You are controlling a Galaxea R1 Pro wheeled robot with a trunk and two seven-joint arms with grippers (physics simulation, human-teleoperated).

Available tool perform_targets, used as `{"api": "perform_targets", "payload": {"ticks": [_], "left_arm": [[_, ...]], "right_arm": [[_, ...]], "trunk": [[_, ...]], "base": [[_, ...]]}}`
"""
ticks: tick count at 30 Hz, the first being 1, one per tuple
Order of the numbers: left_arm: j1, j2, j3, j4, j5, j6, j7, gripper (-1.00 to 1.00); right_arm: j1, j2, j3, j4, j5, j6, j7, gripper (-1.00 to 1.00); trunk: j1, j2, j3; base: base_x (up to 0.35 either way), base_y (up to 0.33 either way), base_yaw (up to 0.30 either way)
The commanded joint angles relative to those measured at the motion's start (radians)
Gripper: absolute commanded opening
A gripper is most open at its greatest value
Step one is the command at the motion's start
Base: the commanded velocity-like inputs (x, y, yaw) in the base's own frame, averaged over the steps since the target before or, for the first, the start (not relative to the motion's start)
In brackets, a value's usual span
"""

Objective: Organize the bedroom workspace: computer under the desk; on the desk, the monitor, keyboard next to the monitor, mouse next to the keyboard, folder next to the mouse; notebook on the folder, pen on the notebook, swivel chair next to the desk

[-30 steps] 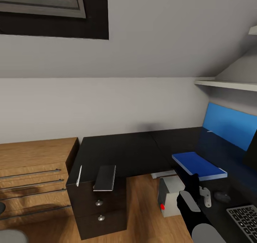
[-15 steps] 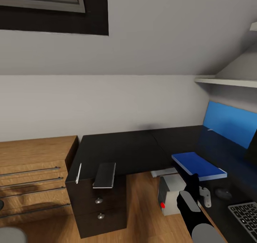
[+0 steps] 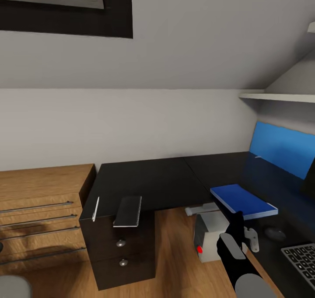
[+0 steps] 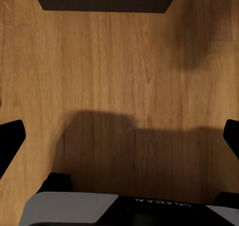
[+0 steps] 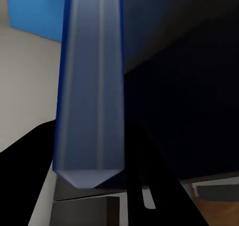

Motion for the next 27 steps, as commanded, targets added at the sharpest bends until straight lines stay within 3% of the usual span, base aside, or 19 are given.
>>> {"api": "perform_targets", "payload": {"ticks": [1, 6, 27], "left_arm": [[0.000, 0.000, -0.002, -0.002, 0.011, 0.002, 0.009, 1.00], [0.000, -0.001, -0.002, -0.001, 0.009, 0.002, 0.008, 1.00], [0.000, 0.001, -0.002, 0.012, 0.008, 0.000, 0.000, 1.00]], "right_arm": [[0.000, 0.001, -0.002, 0.009, -0.038, -0.002, 0.000, -1.00], [0.000, 0.001, -0.002, 0.009, -0.039, -0.002, 0.000, -1.00], [0.000, 0.001, -0.002, 0.009, -0.039, -0.002, 0.000, -1.00]], "trunk": [[0.004, -0.008, -0.004], [0.023, -0.043, -0.020], [0.023, -0.043, -0.020]], "base": [[0.000, 0.000, 0.000], [0.000, 0.000, 0.000], [0.000, -0.004, 0.000]]}}
